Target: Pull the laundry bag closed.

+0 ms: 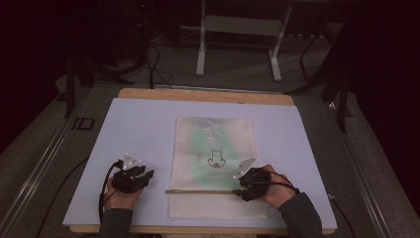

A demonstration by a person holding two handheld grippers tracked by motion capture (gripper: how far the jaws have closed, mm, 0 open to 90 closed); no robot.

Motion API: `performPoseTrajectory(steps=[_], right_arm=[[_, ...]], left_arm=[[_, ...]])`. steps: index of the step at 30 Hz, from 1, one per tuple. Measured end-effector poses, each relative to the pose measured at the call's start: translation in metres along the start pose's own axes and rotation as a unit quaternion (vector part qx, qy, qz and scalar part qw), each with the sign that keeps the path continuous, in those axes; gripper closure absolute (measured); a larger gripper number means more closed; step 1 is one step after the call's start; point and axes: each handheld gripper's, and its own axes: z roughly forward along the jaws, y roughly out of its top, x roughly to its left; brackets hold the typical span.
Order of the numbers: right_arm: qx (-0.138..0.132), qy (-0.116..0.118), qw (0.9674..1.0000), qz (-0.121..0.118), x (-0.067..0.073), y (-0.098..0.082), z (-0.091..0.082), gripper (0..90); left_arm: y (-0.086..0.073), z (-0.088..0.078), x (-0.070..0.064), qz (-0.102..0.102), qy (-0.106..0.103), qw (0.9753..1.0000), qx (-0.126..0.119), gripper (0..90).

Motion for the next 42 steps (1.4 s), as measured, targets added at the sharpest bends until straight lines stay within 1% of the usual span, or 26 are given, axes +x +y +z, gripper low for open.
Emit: performPoseTrajectory(steps=[8, 13, 14, 18, 31, 38, 42], right_arm=[[0.0, 0.008, 0.9999, -0.009, 0.003, 0.009, 0.004, 49.4], [-0.001, 0.013, 0.9998, -0.012, 0.004, 0.014, 0.007, 49.0], [-0.002, 0.015, 0.9998, -0.016, 0.004, 0.017, 0.008, 48.8], [-0.003, 0.018, 0.9997, -0.019, 0.005, 0.022, 0.01, 48.7], [-0.004, 0.031, 0.999, -0.033, 0.01, 0.038, 0.018, 48.0], [-0.007, 0.039, 0.9984, -0.041, 0.012, 0.048, 0.023, 47.9], [-0.006, 0.045, 0.9981, -0.04, 0.012, 0.052, 0.026, 47.8]], left_arm=[[0.0, -0.001, 0.0, -0.004, -0.001, 1.0, -0.001, 60.2], [0.0, 0.0, 0.0, -0.004, -0.001, 1.0, 0.0, 60.2], [0.0, 0.0, 0.0, -0.004, -0.002, 1.0, 0.0, 60.2], [0.0, 0.0, 0.0, -0.003, -0.003, 1.0, 0.001, 60.2], [0.0, -0.001, 0.001, -0.003, 0.002, 1.0, 0.0, 60.0], [0.0, -0.001, -0.001, 0.005, 0.004, 1.0, 0.004, 60.0], [0.0, -0.001, -0.001, 0.01, 0.004, 0.9999, 0.003, 59.8]])
